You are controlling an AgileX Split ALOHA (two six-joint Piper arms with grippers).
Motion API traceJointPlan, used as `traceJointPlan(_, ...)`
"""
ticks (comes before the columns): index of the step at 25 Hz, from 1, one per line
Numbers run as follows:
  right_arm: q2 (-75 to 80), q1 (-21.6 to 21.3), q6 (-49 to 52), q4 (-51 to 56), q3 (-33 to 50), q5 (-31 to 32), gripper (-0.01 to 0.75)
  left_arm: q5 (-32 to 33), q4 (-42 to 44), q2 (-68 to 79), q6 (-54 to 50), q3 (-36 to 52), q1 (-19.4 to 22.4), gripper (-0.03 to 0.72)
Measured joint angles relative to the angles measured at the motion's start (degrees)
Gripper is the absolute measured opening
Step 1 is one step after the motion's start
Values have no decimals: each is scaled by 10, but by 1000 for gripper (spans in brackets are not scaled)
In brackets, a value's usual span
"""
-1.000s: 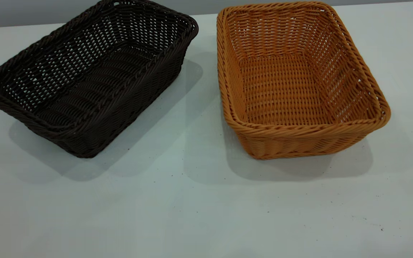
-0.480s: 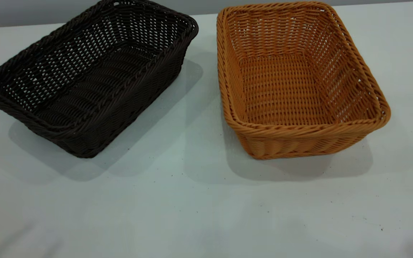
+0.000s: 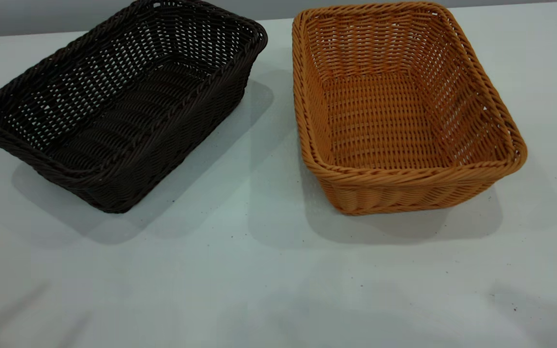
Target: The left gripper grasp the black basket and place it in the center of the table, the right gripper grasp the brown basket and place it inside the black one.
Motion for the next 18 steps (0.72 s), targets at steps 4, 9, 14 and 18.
traceJointPlan(4,35,24,25,55,35,-50,335,1,0,0,-1,0,0,455)
traceJointPlan(9,76,66,65,80,40,-98,335,2,-2,0,-2,0,0,455)
traceJointPlan(14,143,136,69,103,40,-153,335,2,-14,0,-3,0,0,455)
traceJointPlan(18,214,202,56,143,40,-210,335,3,-14,0,-3,0,0,455)
